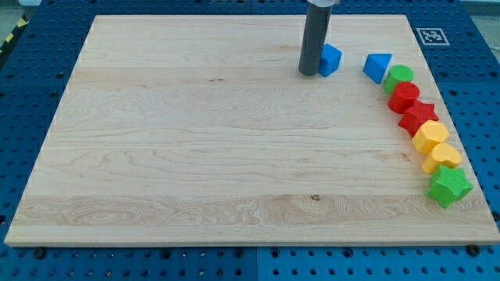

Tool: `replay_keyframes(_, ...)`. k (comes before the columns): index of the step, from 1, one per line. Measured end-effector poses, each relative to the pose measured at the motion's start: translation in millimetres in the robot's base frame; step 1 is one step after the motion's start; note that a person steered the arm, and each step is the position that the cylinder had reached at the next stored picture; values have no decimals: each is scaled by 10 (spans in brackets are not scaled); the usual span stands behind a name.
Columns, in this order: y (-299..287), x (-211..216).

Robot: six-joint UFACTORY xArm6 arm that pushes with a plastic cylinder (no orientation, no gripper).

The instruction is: Push the blue cube towards the top right

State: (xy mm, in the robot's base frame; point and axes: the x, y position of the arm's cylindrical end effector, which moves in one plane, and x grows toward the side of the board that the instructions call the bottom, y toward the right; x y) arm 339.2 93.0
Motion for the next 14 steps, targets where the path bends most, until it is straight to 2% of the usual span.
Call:
replay_keyframes(3, 402, -3)
replay_keyframes(6, 372, -108)
replay_keyframes(8, 116, -138)
replay_keyframes(10, 402, -171)
replay_keyframes(11, 111, -292)
replay_keyframes(14, 629, -446)
